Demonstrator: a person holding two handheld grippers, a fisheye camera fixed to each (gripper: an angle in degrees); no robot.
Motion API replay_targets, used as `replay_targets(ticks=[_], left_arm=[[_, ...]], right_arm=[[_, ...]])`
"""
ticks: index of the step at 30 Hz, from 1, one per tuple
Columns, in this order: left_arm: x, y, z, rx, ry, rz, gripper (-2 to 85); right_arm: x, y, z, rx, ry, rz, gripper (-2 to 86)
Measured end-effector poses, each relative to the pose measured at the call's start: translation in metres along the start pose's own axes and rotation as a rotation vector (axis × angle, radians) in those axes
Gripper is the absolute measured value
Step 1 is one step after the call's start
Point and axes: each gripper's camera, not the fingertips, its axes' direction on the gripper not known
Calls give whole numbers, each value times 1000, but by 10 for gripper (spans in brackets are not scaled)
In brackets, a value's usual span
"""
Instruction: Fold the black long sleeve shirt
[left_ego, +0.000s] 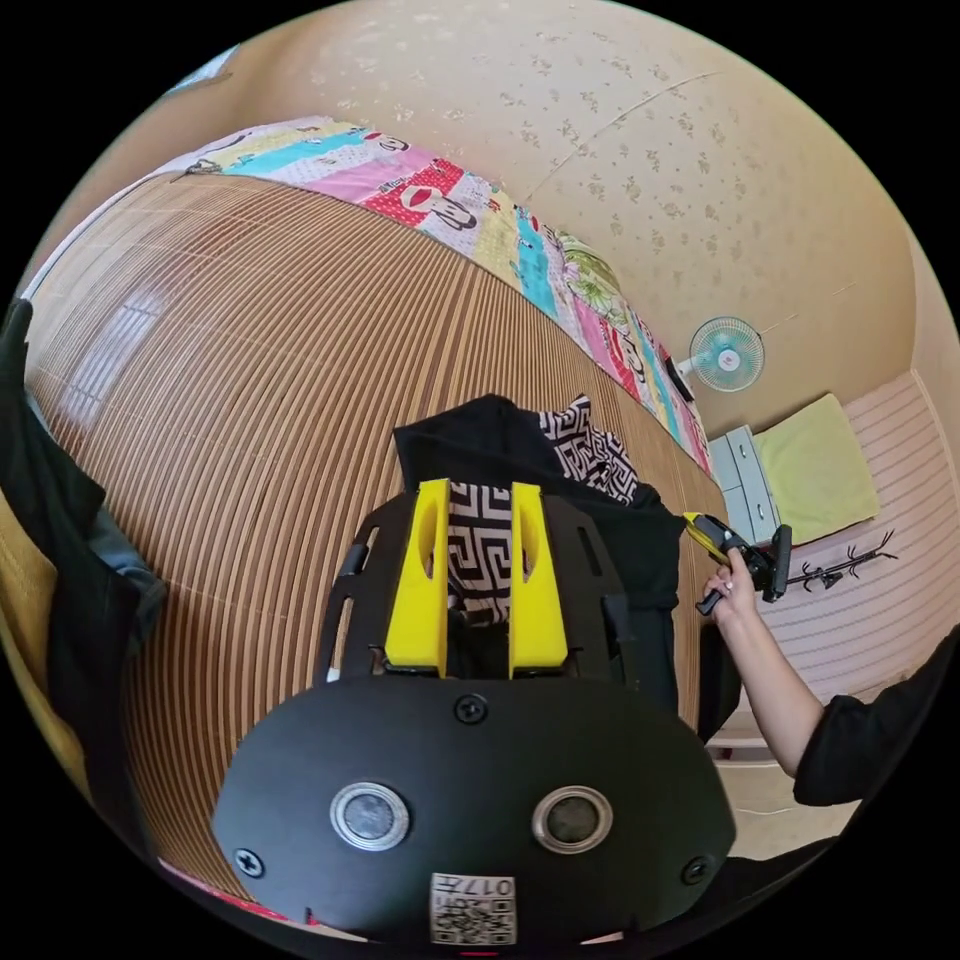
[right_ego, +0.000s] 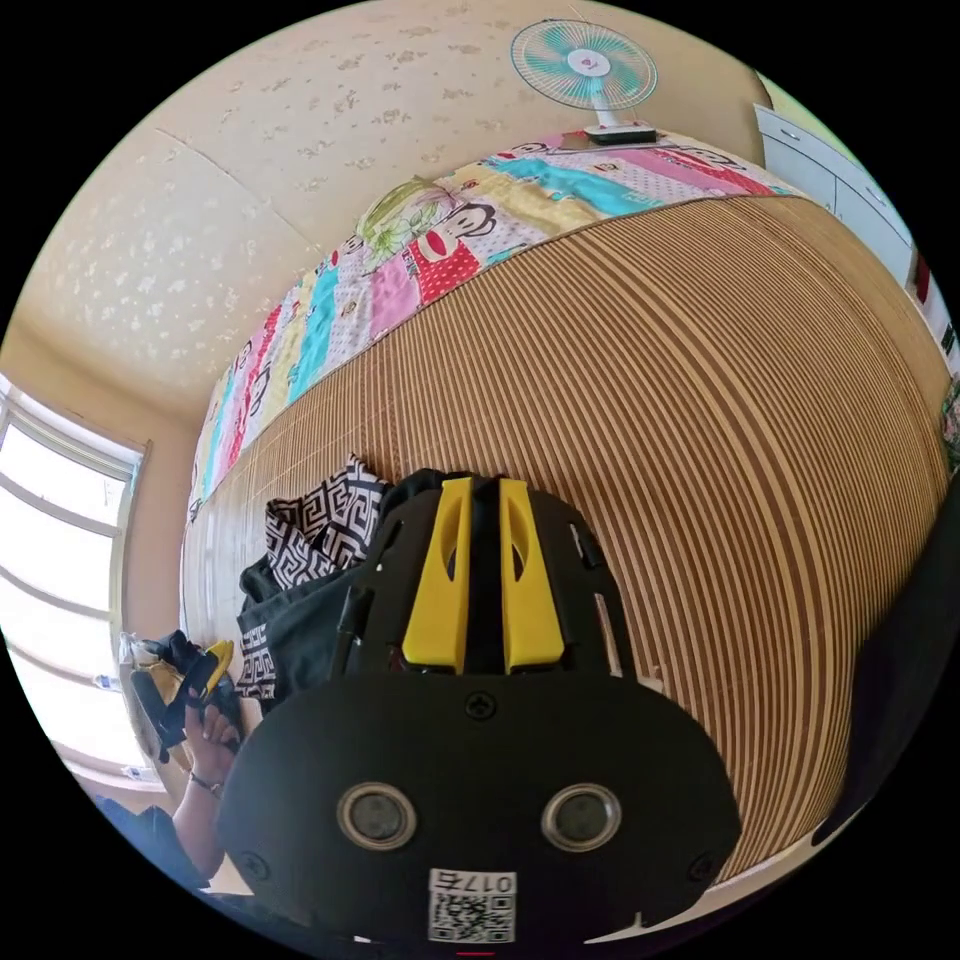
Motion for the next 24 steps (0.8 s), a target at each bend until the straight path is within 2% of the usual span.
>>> replay_targets(ticks=[2, 4, 6, 8, 11, 13, 16, 19, 20, 21, 24], left_arm=[[2, -3, 12, -51, -12, -8, 90], [6, -7, 23, -78, -99, 9, 59], [13, -15, 39, -115, -160, 79, 4], [15, -20, 33, -56, -167, 71, -3], [11, -23, 8, 60, -152, 55, -3], [4, -21, -3, 33, -79, 51, 6], [-6, 7, -33, 11, -11, 59, 65], [-16, 54, -49, -148, 107, 92, 81], [-23, 76, -47, -263, 137, 82, 86], [-30, 102, -48, -354, 115, 62, 92], [-40, 155, -69, -471, 83, 53, 98]], right_arm=[[-8, 16, -15, -15, 19, -54, 58], [-10, 30, -23, -22, 39, -68, 62], [-7, 42, -27, -29, 64, -73, 64], [3, 50, -24, -70, 89, -62, 68], [25, 55, -26, -109, 67, -10, 71], [39, 59, -33, -132, 55, 9, 72], [60, 72, -50, -204, 42, -34, 73], [78, 91, -65, -336, 7, -134, 77], [86, 99, -72, -393, -16, -171, 80], [90, 103, -75, -419, -20, -187, 81], [110, 119, -90, -532, -7, -217, 94]])
